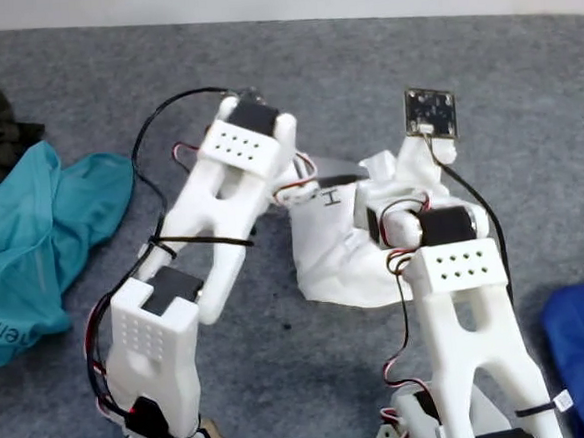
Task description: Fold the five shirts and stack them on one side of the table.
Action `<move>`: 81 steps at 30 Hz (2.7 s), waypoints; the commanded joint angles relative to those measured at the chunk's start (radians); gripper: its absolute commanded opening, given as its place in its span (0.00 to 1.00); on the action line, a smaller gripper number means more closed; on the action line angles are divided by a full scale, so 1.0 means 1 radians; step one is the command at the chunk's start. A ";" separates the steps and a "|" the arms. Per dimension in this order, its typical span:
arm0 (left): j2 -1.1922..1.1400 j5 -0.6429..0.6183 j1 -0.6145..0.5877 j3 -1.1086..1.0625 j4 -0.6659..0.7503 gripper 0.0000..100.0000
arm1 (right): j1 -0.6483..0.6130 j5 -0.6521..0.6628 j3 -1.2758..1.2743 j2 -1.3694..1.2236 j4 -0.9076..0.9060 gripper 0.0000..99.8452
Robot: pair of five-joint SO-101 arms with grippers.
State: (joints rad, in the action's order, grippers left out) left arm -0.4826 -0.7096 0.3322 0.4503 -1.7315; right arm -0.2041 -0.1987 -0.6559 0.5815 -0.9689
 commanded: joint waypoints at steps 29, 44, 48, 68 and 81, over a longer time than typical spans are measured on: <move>0.056 0.170 -0.039 -0.013 0.193 0.04 | 0.012 0.014 -0.022 -0.001 0.013 0.01; -0.001 0.166 -0.156 0.054 0.224 0.08 | 0.097 0.025 -0.067 -0.001 0.064 0.01; 0.002 0.227 -0.220 0.147 0.143 0.17 | 0.094 0.026 -0.067 -0.001 0.065 0.01; -0.007 0.562 -0.058 0.202 0.095 0.01 | 0.074 0.034 -0.101 -0.012 0.050 0.01; -0.008 0.618 0.008 0.102 0.190 0.01 | 0.076 0.140 -0.170 -0.012 0.088 0.01</move>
State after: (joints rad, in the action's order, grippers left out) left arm -0.4964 -0.0959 0.3076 0.5884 -1.5812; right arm -0.1197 -0.1082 -0.8293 0.5662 -0.8539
